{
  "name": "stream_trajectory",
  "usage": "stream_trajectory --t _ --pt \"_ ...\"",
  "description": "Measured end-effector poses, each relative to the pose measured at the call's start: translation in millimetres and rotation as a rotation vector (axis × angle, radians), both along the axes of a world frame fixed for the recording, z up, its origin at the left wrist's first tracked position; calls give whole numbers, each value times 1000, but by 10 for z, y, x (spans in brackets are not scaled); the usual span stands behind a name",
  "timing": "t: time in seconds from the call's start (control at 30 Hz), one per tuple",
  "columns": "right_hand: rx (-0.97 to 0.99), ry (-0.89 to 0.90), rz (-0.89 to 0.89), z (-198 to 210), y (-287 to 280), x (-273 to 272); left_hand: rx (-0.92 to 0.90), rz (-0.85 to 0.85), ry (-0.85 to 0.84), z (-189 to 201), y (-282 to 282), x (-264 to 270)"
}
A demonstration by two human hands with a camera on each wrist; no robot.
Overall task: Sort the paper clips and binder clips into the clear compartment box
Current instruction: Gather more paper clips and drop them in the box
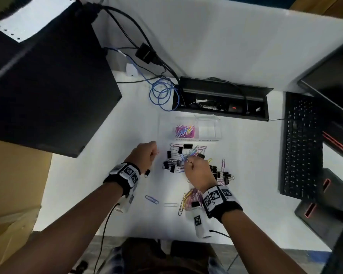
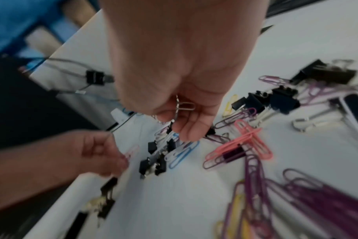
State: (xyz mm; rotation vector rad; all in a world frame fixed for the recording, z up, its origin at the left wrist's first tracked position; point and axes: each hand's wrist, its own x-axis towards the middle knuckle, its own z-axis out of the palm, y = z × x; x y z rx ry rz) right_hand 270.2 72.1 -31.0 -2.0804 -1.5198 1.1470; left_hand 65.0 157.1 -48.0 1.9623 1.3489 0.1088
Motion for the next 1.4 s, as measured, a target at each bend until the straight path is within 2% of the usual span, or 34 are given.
stream_trajectory --t 0.07,0.13,0.27,0.33,0.5,0.7,0.93,0.97,1.03,1.1,1.17,1.23,1.4 --pt "23 -65 149 -28 -19 45 -43 105 -101 -21 -6 -8" --pt "76 -115 213 -84 -63 66 -107 150 -171 5 -8 35" --pt "45 -297 359 -213 -87 113 -321 300 -241 87 -22 276" --pt "73 -359 405 -254 -67 130 -347 378 -266 117 -8 421" --pt "131 -379 441 -243 -30 150 -413 380 -283 151 66 691" --pt "33 -218 439 -179 -63 219 -533 458 -395 105 146 702" --pt "-102 76 205 -195 -31 260 -648 600 -482 113 199 611" --pt "-116 133 156 -194 -20 272 -635 579 -460 122 187 619" --pt "-152 189 95 -180 -2 309 -494 399 -308 114 120 632" --pt "-166 161 68 -147 8 348 -293 128 -51 104 5 645" --pt "-144 132 53 -122 -2 365 -93 -54 157 79 -89 667" --pt "-122 134 51 -100 -15 361 0 -104 202 28 -137 678" --pt "-137 203 -16 -35 -6 323 -37 -135 279 -31 -150 669"
